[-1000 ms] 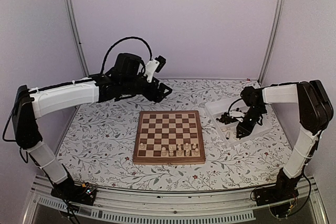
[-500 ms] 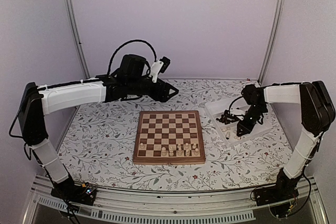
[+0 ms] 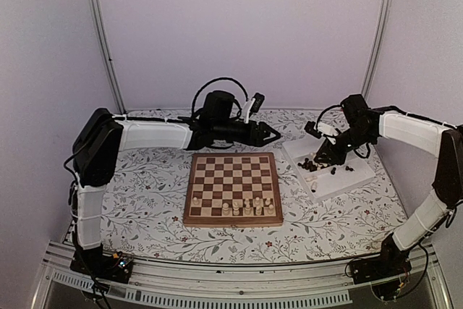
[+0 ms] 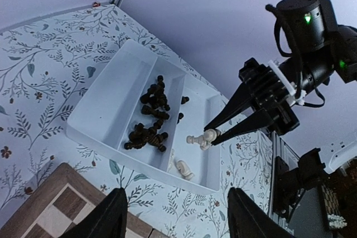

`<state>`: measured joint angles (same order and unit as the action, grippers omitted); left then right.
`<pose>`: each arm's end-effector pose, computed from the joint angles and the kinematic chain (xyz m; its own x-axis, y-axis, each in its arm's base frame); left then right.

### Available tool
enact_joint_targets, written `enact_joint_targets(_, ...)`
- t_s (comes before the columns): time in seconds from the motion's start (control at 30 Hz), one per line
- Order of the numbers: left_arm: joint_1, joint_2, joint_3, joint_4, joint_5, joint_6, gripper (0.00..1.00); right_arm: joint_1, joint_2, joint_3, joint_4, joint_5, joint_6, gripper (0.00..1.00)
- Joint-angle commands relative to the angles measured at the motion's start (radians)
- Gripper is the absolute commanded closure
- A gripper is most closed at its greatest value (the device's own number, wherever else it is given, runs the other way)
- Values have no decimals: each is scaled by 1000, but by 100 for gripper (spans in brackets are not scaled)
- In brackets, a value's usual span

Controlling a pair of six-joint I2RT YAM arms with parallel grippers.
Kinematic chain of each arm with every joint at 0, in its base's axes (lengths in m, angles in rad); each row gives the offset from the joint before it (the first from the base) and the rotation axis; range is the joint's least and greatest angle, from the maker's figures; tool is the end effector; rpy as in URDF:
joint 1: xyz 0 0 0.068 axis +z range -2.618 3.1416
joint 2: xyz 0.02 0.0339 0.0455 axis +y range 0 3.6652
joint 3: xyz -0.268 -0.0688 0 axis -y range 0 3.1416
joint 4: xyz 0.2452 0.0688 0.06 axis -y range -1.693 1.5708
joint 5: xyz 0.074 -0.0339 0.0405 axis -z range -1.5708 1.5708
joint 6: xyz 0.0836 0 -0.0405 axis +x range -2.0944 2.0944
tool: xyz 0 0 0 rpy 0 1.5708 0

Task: Set up the chess pieces on the board
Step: Place the chess piece on the chessboard.

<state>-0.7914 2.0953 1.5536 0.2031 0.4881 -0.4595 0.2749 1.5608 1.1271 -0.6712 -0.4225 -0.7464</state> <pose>0.3479 -0.4079 0.2214 -0.6258 0.0760 -0.7763 0.7382 0.3792 -0.5579 0.3107 0.1233 0.1987 -0.3428 -0.7401 -0.5785 -0.8958 0.4431 -0.0361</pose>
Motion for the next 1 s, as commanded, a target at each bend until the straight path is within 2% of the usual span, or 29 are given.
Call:
enact_joint_targets(0.0, -56, 86, 100, 74, 51, -91, 38, 38, -29, 13, 23, -53, -37, 100)
enact_joint_targets(0.2, -94, 226, 213, 100, 79, -177, 41, 65, -49, -12, 48, -52, -42, 100)
enact_joint_targets(0.4, -129, 326, 346, 62, 108, -185, 44, 71, -71, -29, 57, -50, -44, 99)
enact_joint_targets(0.83, -131, 414, 455, 50, 182, -220, 74, 73, -87, -53, 81, -23, -44, 99)
enact_joint_targets(0.9, -131, 421, 465, 49, 193, -225, 73, 73, -90, -55, 86, -16, -40, 99)
enact_joint_targets(0.97, -131, 423, 467, 39, 185, -226, 64, 72, -93, -56, 89, -13, -37, 99)
